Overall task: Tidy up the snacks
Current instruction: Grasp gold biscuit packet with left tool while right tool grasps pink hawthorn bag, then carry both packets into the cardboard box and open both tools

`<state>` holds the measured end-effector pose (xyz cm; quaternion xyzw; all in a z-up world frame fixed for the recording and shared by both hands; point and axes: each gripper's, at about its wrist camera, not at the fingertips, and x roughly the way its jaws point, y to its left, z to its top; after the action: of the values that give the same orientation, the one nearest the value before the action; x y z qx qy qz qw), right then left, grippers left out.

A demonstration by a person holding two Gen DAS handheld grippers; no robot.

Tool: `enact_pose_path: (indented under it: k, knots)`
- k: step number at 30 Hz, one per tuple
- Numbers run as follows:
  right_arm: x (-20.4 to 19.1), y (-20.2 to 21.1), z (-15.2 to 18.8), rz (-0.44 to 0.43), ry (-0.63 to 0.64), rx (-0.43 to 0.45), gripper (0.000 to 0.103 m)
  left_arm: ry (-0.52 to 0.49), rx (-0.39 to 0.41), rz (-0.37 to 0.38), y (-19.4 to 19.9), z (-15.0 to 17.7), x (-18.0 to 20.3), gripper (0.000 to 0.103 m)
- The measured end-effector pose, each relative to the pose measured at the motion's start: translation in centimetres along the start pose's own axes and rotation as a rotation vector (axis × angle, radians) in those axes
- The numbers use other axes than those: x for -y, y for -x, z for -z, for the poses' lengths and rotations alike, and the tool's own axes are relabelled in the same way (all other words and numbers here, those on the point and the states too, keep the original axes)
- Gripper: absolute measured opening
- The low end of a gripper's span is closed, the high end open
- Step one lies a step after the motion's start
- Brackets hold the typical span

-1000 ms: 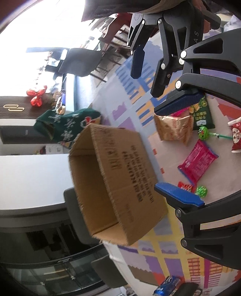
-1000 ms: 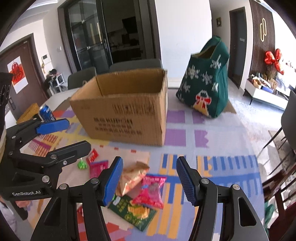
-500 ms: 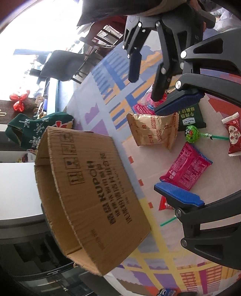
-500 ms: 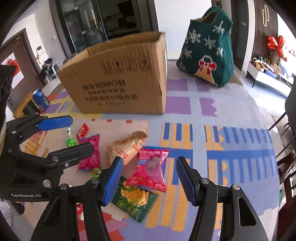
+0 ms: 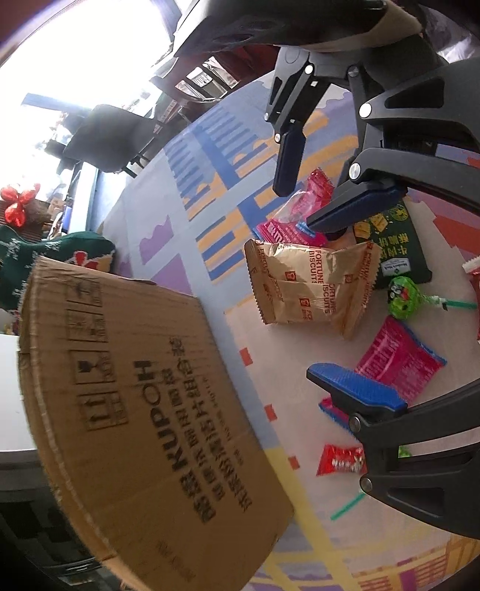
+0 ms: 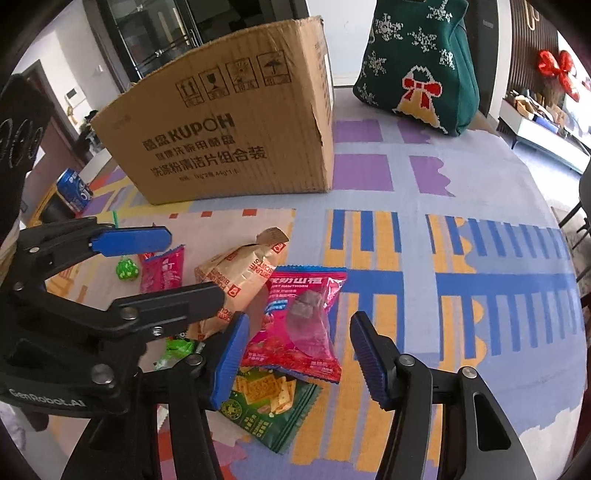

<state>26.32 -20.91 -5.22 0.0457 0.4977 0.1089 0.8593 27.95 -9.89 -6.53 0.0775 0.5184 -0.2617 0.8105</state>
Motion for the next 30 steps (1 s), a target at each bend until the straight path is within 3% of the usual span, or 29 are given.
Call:
enact_pose_path:
  k: [10, 13, 15, 20, 30]
  knots:
    - [0.7, -1.2, -0.3, 0.0, -0.012, -0.01, 0.048, 0.056, -0.054, 0.021, -2.3, -0.5, -0.5, 0.063]
    - [0.9, -1.6, -0.6, 0.01, -0.008, -0.014, 0.048, 0.08, -0.071, 0.041, -2.8, -0.7, -0.9, 0.057]
    - [0.9, -1.8, -0.7, 0.014, -0.002, -0.014, 0.047, 0.092, -0.082, 0.05, -3.2, -0.7, -1.0, 0.047]
    - [0.7, -2.1, -1.1, 0.038, 0.03, -0.011, 0.04, 0.087, -0.08, 0.049, -3.1, -0.8, -1.0, 0.043]
    - [1.7, -1.0, -0.6, 0.047, -0.031, 0.01, 0.037, 0.068, -0.029, -0.054, -1.3, 0.0, -0.6, 0.04]
